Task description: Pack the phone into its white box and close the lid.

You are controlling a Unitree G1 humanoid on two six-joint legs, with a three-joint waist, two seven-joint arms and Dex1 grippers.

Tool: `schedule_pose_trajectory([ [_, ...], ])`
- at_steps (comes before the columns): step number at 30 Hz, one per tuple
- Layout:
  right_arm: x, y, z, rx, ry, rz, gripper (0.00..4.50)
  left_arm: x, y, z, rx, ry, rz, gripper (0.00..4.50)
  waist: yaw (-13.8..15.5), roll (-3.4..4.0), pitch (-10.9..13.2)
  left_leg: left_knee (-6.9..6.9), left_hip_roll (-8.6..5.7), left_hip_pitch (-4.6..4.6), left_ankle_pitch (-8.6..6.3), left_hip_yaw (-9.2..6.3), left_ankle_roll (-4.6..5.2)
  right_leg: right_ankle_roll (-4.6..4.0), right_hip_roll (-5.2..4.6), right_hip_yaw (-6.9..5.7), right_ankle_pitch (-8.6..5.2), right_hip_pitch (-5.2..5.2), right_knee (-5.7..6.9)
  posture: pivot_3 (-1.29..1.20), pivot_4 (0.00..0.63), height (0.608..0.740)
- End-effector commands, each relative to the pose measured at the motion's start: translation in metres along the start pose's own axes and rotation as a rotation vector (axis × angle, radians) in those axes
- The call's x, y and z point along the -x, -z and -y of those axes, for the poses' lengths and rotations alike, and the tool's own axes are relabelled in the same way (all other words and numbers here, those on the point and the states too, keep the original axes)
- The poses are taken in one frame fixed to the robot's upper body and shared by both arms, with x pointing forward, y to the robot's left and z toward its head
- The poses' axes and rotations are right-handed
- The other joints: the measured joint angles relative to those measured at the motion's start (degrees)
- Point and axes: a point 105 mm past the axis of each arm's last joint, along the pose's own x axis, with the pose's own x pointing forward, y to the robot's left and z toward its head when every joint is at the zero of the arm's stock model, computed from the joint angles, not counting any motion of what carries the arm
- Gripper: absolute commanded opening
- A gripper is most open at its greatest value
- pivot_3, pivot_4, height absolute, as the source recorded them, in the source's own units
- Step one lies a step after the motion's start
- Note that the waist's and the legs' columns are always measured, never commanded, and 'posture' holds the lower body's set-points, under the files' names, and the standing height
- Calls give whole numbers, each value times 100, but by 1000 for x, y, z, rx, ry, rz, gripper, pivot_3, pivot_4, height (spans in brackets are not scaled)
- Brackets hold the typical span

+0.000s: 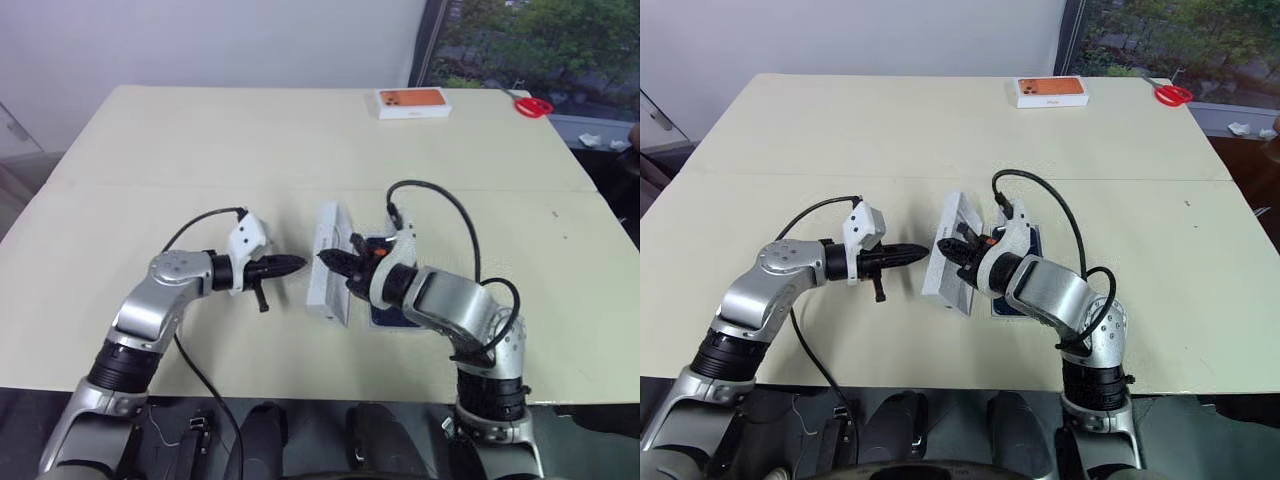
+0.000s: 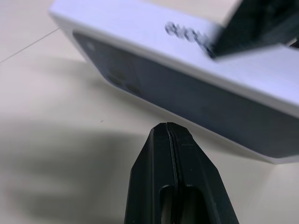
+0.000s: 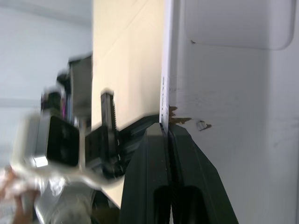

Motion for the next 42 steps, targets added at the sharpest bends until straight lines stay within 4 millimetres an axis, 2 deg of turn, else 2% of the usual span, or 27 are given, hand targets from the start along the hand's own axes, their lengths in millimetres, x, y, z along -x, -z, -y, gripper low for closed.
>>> schedule_pose_trajectory([
  [1,10,-18,6,-19,47,76,1333,-9,-12,8,-50,47,25,0,4,0,0,0,-3,0,0,0,0,0,-2,0,0,1,-1,0,150,731],
  [4,14,-28,6,47,40,91,2827,-21,-12,10,-47,56,29,0,-8,1,0,0,-6,0,0,1,1,0,-2,1,0,0,-1,0,150,731],
  [7,21,-42,8,183,24,86,4281,-31,-14,15,-58,79,34,0,-12,4,2,-1,-7,0,1,4,2,0,1,1,0,-1,-1,0,150,731],
  [10,39,-75,6,346,21,103,4281,-43,-23,19,-39,102,71,0,-2,13,7,-1,-10,-1,1,13,4,0,0,3,0,-1,-2,0,150,731],
  [15,64,-112,6,541,116,135,4281,-62,-31,35,-35,167,94,0,10,13,7,-7,-12,-6,10,21,25,0,1,3,-1,-3,-8,0,150,731],
  [17,70,-122,9,638,169,158,4281,-72,-33,41,-30,184,100,0,16,13,7,-10,-13,-7,12,21,30,0,0,4,-1,-3,-11,0,150,731],
  [20,71,-124,10,704,173,145,4281,-76,-37,42,-20,186,113,0,-3,12,7,-8,-14,-7,12,22,31,0,-1,5,0,-3,-10,0,150,731],
  [24,74,-126,17,882,236,110,4281,-64,-47,31,3,130,137,0,0,15,7,-9,-13,-6,13,20,32,-1,2,6,0,-5,-9,0,150,731],
  [29,77,-121,27,1159,290,37,4281,-31,-38,12,-1,18,81,0,11,15,7,-9,-13,-9,13,13,32,-1,0,5,0,-10,-9,0,150,731],
  [32,77,-115,33,1248,278,-13,3433,-12,-26,2,17,-43,26,0,19,14,7,-9,-13,-9,13,4,32,0,-2,5,-1,-9,-11,0,150,731],
  [35,76,-111,39,1291,266,-58,1880,-1,-12,-8,24,-116,-21,0,21,14,7,-7,-15,-9,13,3,32,0,-5,5,0,-8,-11,0,150,731],
  [37,76,-110,42,1327,269,-80,732,-3,-8,-7,27,-108,-43,0,39,14,8,-7,-16,-9,13,3,32,0,-7,5,-1,-8,-11,0,150,731],
  [38,76,-109,45,1354,280,-94,325,-7,-4,-5,28,-92,-68,0,44,13,8,-6,-17,-10,13,3,32,0,-7,5,0,-8,-11,0,150,731],
  [39,76,-108,47,1381,290,-108,27,-11,-1,-2,27,-75,-94,0,49,13,8,-5,-18,-10,13,3,32,0,-8,4,0,-8,-11,0,150,731],
  [42,77,-105,53,1471,321,-155,27,-27,7,11,17,1,-147,0,50,13,8,-4,-24,-10,13,5,32,0,-12,3,-1,-6,-12,0,150,731],
])
